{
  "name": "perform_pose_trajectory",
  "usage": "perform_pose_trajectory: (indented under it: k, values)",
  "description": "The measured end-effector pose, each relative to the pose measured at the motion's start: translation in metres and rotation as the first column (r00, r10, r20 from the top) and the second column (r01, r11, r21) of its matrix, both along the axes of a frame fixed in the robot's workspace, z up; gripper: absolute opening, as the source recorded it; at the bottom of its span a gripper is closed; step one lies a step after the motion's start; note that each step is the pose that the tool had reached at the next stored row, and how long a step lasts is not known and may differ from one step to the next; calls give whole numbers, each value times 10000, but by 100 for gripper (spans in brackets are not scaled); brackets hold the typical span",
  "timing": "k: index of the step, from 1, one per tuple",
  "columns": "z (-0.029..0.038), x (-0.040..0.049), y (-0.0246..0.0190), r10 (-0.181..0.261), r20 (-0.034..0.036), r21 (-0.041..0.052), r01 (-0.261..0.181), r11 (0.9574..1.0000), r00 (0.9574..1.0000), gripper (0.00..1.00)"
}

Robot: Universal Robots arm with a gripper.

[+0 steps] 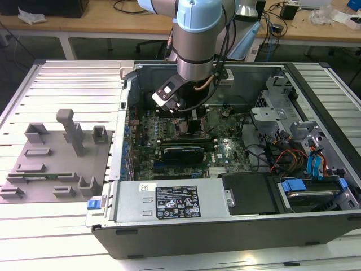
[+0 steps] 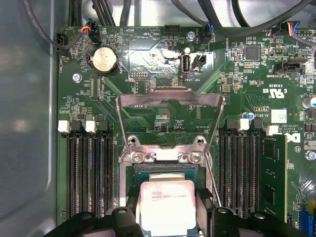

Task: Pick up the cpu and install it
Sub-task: 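Place the cpu into insertion slot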

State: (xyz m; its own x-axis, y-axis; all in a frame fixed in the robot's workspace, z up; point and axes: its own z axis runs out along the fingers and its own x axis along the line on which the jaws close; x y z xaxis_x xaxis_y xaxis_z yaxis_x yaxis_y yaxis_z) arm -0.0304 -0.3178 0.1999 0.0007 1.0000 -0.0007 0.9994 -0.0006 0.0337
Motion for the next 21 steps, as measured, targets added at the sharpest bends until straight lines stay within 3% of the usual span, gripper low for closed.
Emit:
perform_pose_trajectory:
  k: [21]
  values:
    - [29,24,3,-228,0,10,228,9997,9997,53]
